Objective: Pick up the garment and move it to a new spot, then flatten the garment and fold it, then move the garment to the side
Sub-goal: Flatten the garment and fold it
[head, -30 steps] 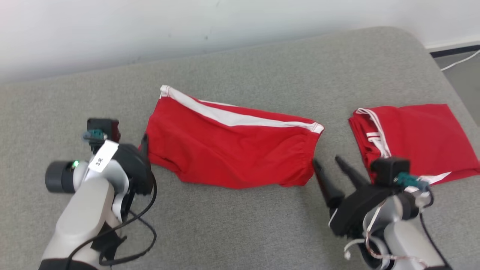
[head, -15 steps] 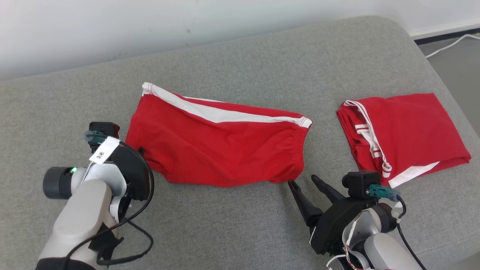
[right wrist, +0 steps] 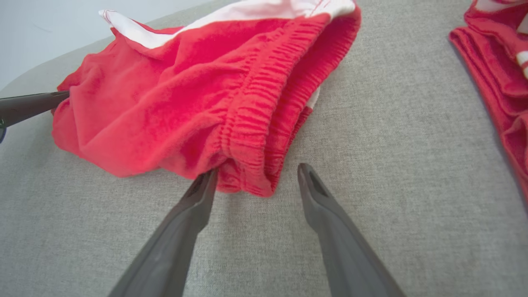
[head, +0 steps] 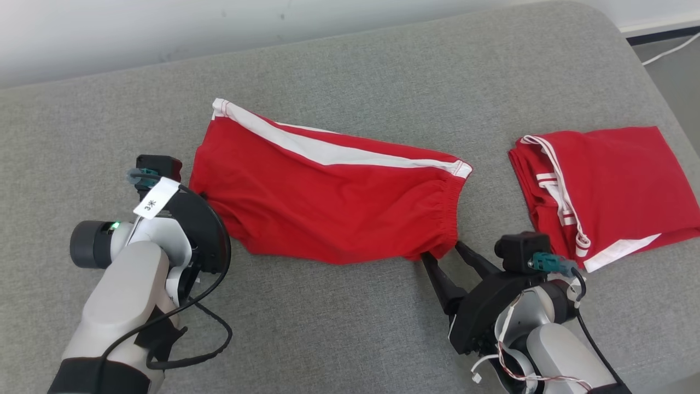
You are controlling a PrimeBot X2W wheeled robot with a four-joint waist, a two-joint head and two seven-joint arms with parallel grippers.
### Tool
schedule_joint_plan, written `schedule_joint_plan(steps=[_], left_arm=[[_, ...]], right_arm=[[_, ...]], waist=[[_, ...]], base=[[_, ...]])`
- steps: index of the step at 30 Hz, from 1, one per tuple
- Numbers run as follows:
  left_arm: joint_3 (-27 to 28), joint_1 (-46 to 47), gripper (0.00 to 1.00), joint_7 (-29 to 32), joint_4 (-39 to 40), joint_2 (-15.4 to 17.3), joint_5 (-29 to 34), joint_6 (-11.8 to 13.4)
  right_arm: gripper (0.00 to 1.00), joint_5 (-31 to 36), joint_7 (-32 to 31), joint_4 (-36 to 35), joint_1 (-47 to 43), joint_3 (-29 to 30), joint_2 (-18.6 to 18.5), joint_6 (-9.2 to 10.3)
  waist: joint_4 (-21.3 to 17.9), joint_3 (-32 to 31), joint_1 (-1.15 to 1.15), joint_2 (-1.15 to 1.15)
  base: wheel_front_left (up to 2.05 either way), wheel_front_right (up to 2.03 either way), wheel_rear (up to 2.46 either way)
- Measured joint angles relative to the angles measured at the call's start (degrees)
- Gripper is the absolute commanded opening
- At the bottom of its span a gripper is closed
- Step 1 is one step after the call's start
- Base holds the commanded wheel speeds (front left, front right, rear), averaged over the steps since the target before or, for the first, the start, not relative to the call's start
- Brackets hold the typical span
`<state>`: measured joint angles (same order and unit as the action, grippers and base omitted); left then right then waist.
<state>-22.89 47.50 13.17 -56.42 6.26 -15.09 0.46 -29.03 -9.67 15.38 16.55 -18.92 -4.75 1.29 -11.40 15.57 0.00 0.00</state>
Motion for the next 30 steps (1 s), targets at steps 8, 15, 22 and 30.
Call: schedule_joint_plan(steps=[8, 15, 22, 30], left_arm=[[0.1, 0.4, 0.00, 0.4, -0.2, -0.4, -0.5, -0.6], [0.0, 0.9, 0.00, 0.9, -0.3, -0.8, -0.6, -1.0], [0.0, 0.9, 0.00, 0.9, -0.4, -0.8, -0.7, -1.5], [-0.1, 0.9, 0.00, 0.9, -1.2, -0.9, -1.0, -1.5]], right_arm=[[1.00, 1.4, -0.4, 1.5, 1.7, -0.9, -0.1, 0.22], [1.00, 2.6, -0.5, 3.1, 3.0, -2.2, -0.3, 0.19], [0.95, 3.5, -0.4, 3.7, 3.2, -2.7, -0.4, 0.20], [0.00, 4.1, 0.2, 5.2, 4.0, -3.1, -0.9, 0.00]], waist=[[0.8, 0.1, 0.00, 0.00], [1.5, 0.2, 0.00, 0.00], [1.9, 0.2, 0.00, 0.00], [2.2, -0.3, 0.00, 0.01]], base=[[0.00, 0.00, 0.00], [0.00, 0.00, 0.00], [0.00, 0.00, 0.00], [0.00, 0.00, 0.00]])
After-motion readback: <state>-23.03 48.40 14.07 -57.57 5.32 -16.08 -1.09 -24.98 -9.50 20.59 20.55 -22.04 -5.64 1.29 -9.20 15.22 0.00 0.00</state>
